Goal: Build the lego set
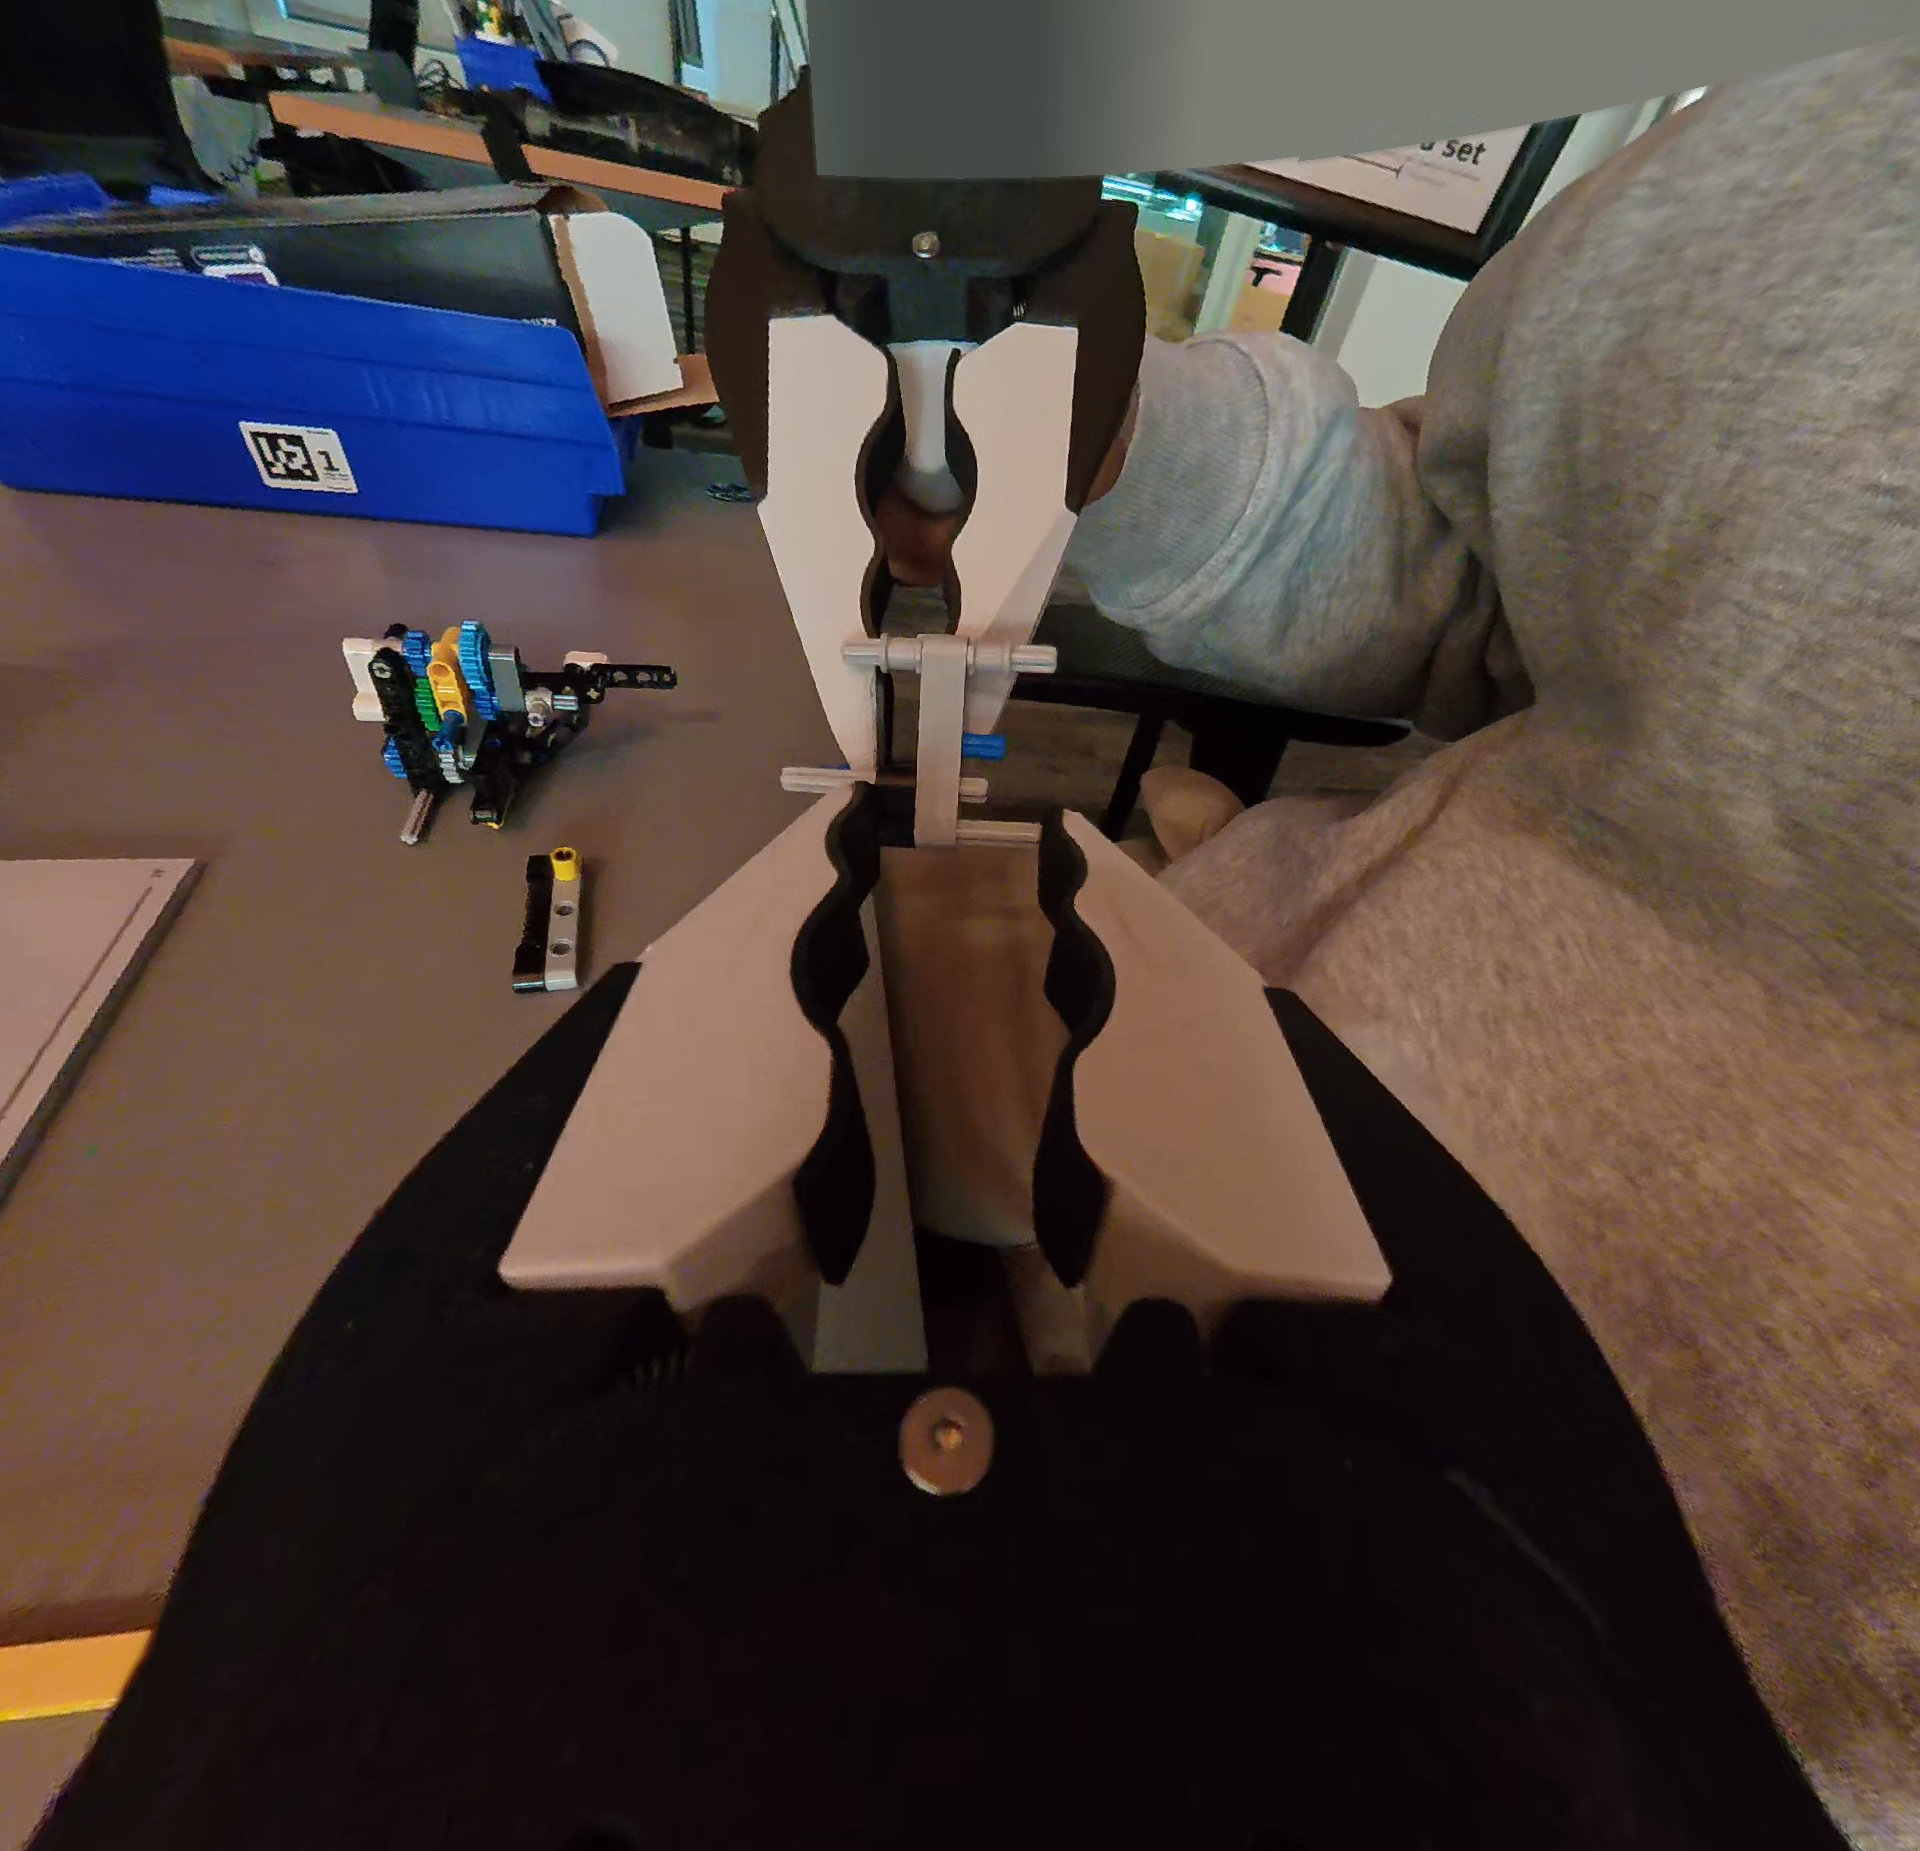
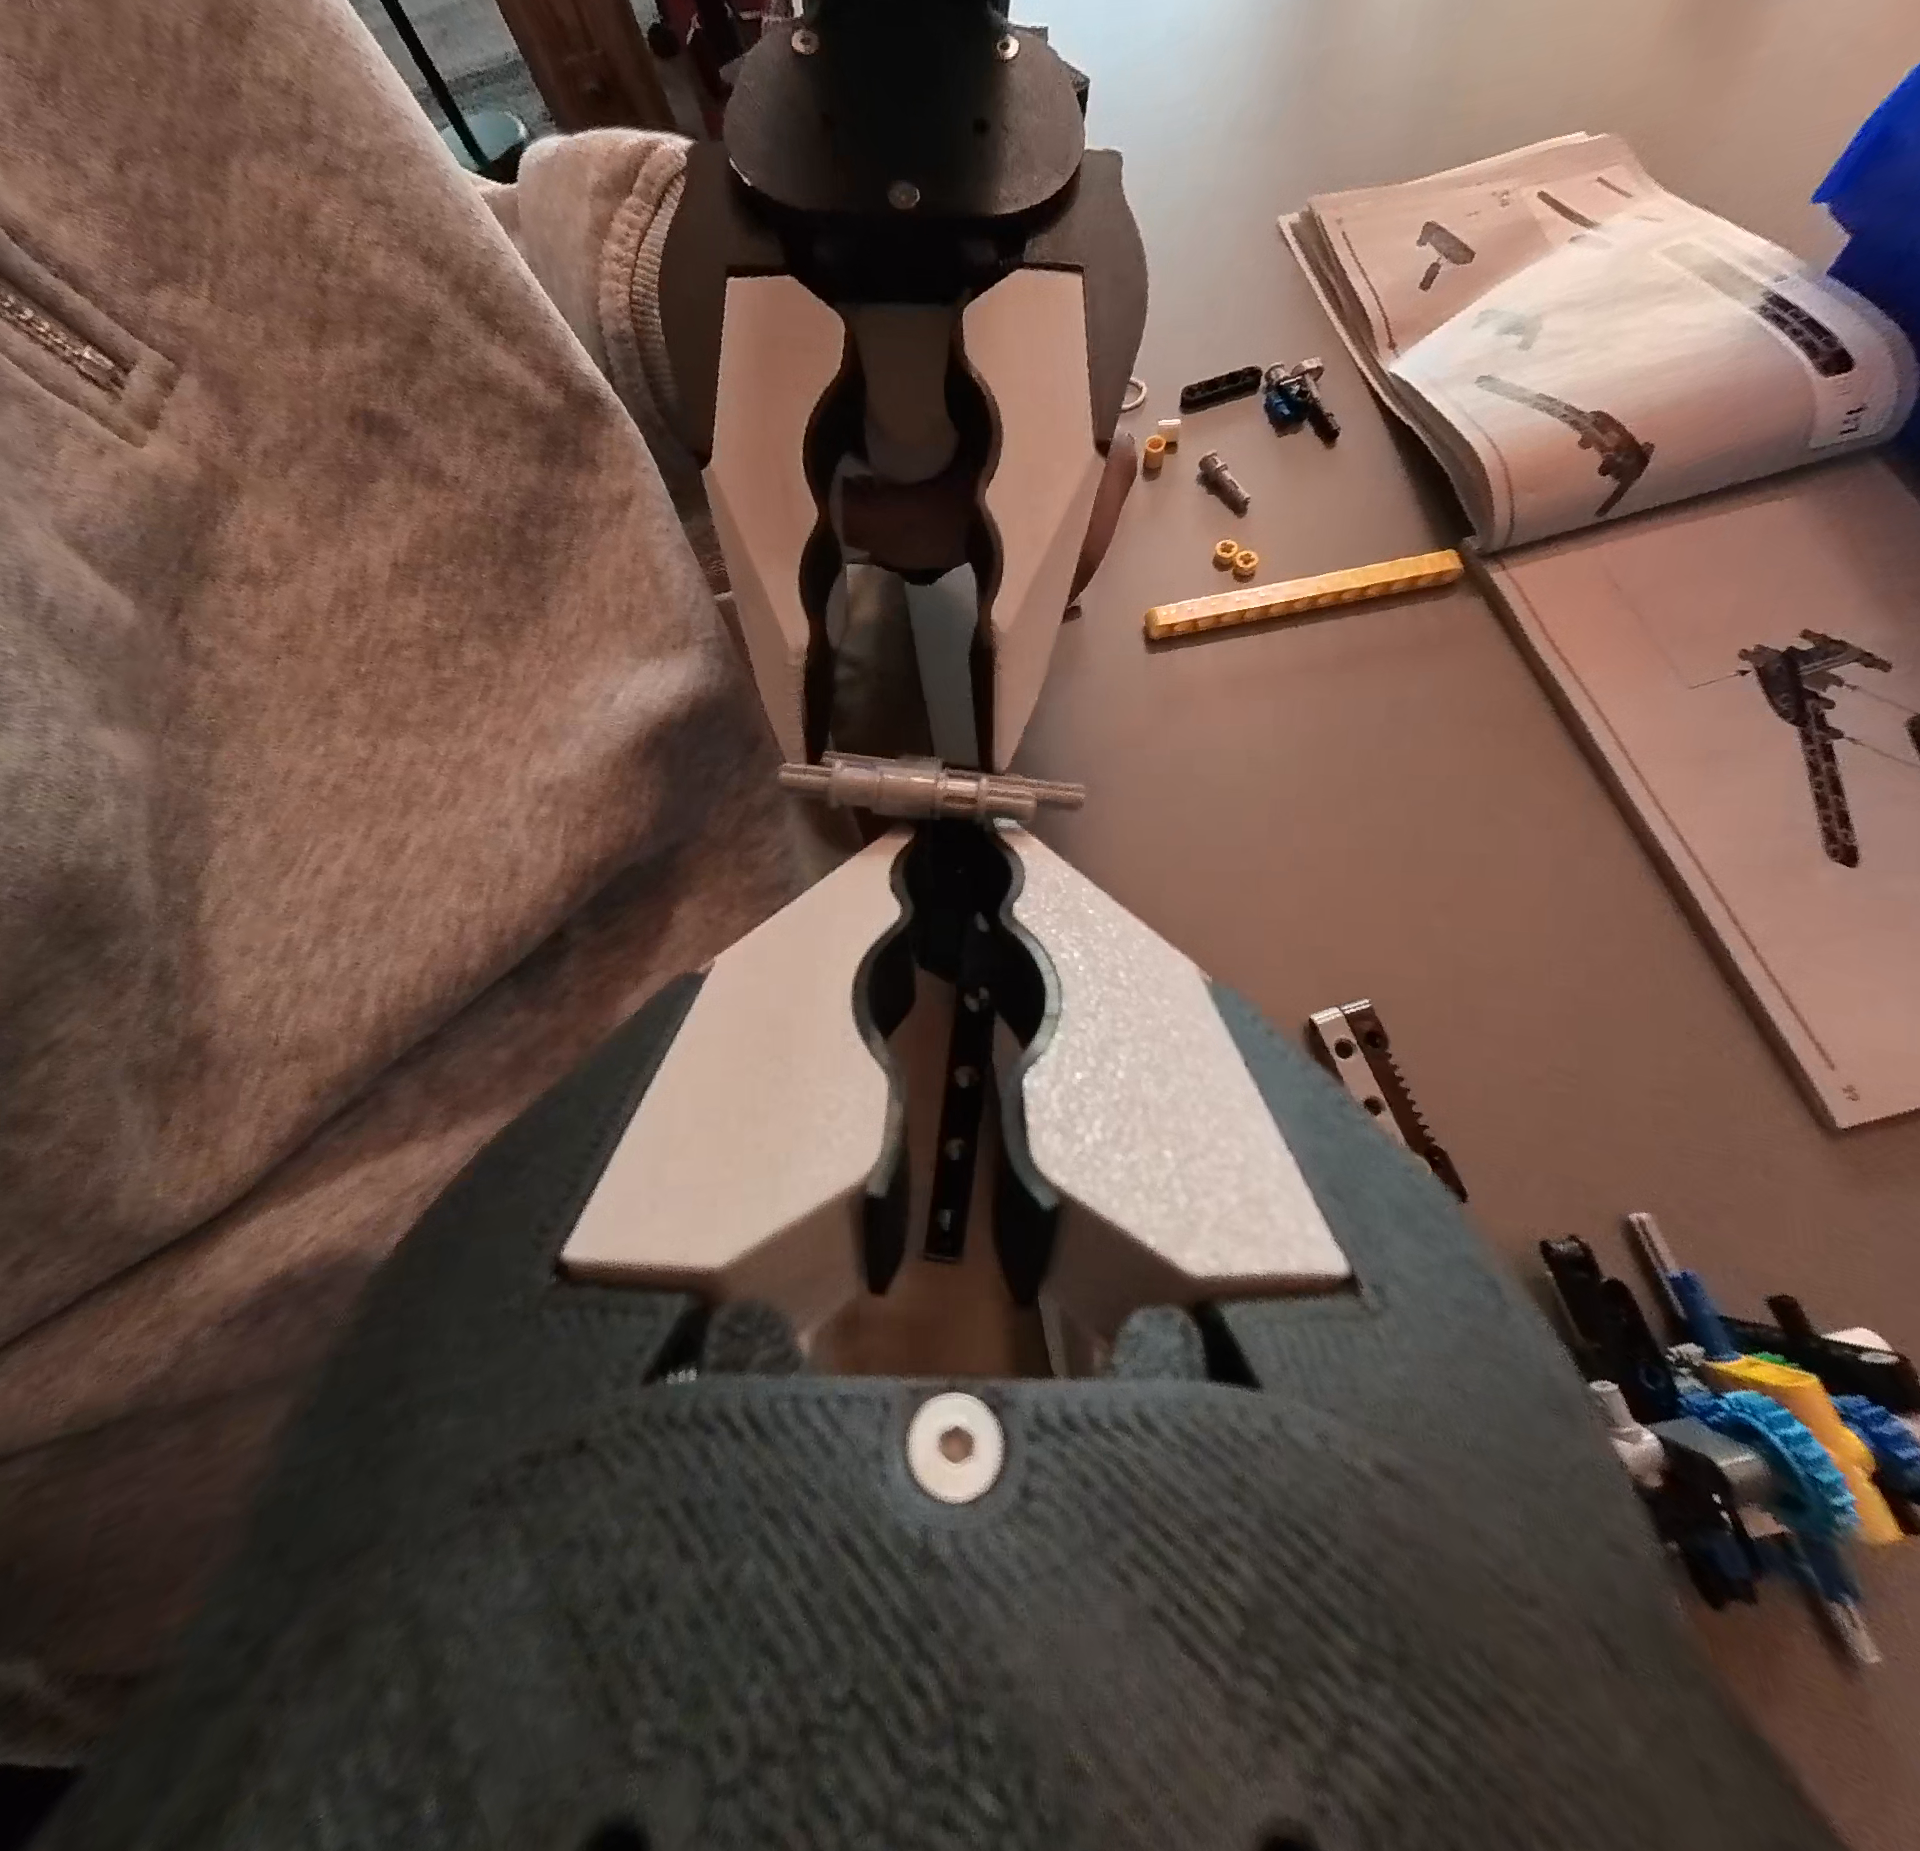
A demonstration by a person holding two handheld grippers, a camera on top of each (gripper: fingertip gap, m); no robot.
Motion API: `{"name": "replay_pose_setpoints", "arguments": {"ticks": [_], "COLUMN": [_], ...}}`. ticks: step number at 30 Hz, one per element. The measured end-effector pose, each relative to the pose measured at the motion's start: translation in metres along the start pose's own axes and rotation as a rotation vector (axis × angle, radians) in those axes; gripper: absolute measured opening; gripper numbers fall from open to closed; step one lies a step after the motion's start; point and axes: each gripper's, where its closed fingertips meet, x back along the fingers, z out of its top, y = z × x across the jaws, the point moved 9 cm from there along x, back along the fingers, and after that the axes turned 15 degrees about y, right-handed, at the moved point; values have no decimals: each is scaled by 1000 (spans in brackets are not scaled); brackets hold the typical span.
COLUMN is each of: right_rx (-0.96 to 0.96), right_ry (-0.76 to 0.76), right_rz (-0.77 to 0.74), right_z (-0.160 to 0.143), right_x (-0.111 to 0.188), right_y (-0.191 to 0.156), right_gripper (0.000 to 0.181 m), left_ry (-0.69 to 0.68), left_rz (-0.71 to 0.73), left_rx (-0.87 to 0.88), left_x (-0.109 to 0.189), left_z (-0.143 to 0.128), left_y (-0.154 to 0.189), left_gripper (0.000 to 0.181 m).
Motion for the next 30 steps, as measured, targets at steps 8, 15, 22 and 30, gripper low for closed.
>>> {"name": "replay_pose_setpoints", "arguments": {"ticks": [8,15,22,30], "right_rx": [19,31,37,56], "right_ry": [11,8,9,25], "right_rz": [-21,-39,-53,-66], "right_z": [3,4,4,7], "right_x": [1,1,1,-2], "right_y": [-1,-1,-3,-6], "right_gripper": [7,6,6,6], "left_ry": [25,19,17,17], "left_rz": [8,19,19,58], "left_rx": [-6,-11,-14,1], "left_x": [0,0,0,4], "left_z": [2,1,1,4], "left_y": [-1,-2,-3,-5], "left_gripper": [29,29,28,12]}}
